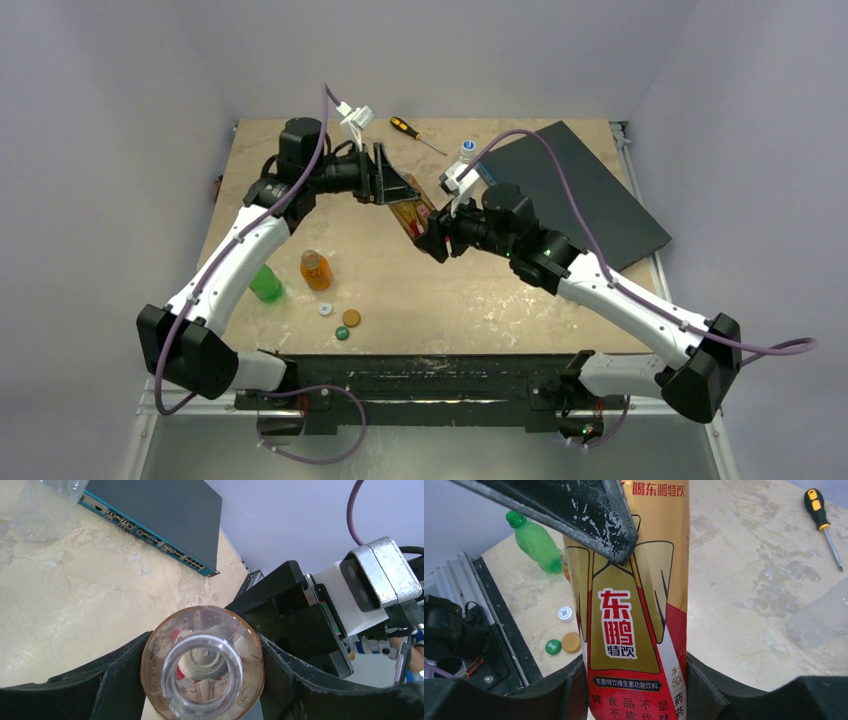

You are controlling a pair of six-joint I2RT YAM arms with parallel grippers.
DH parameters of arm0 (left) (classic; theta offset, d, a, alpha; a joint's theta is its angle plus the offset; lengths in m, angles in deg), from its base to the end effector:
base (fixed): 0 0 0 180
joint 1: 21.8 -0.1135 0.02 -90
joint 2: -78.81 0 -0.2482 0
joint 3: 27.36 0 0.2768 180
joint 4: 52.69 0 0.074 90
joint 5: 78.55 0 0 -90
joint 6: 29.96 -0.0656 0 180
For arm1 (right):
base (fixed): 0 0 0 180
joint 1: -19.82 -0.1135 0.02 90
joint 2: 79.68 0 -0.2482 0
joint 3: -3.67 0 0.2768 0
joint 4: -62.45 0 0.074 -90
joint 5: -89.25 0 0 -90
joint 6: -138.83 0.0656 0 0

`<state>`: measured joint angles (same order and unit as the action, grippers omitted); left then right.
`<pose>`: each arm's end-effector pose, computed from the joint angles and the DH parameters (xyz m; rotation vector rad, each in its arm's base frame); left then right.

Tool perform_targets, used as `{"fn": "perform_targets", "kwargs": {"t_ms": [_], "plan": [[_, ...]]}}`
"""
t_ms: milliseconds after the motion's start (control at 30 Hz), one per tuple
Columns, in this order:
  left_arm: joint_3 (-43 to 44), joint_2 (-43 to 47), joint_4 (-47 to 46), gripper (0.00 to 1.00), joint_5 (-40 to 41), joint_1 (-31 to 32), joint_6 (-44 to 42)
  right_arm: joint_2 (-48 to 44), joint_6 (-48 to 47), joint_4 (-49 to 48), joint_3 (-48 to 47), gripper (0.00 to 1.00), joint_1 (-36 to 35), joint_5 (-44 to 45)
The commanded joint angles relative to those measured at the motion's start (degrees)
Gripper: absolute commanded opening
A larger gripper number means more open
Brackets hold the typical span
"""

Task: Screw on the bottle caps
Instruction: Pick up the plastic bottle at the center of the board.

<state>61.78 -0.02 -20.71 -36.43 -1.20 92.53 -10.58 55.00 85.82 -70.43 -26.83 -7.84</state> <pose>0.3142 -0.1701 0.3630 0.3919 2.0500 -1.3998 0.2270 0.2522 0.3257 -0.7590 1.8056 0.7366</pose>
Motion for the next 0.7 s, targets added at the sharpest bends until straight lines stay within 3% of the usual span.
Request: {"fn": "perform_targets", "kwargs": {"t_ms": [0,200,367,667], "plan": [[-4.6,6.3,-11.7,0.77,2.9,0.1,4.5,1.3,8.6,-6.3,-1.1,0.36,0.3,-1.1],[-13.7,12.8,-25.1,0.82,8.7,0.3,7.5,3.5,21.7,-11.5,-3.7,0.35,2.4,-5.9],[-17.7,15.9,-28.8,0.83,13.4,1.2,7.7,4.2,30.6,-18.9,-2.6,0.33,3.2,-8.8],[-22.7,16.6,-33.9,0.81,14.2,2.9,10.4,3.9,35.5,-31.6,1.5,0.34,3.2,-11.9]]}}
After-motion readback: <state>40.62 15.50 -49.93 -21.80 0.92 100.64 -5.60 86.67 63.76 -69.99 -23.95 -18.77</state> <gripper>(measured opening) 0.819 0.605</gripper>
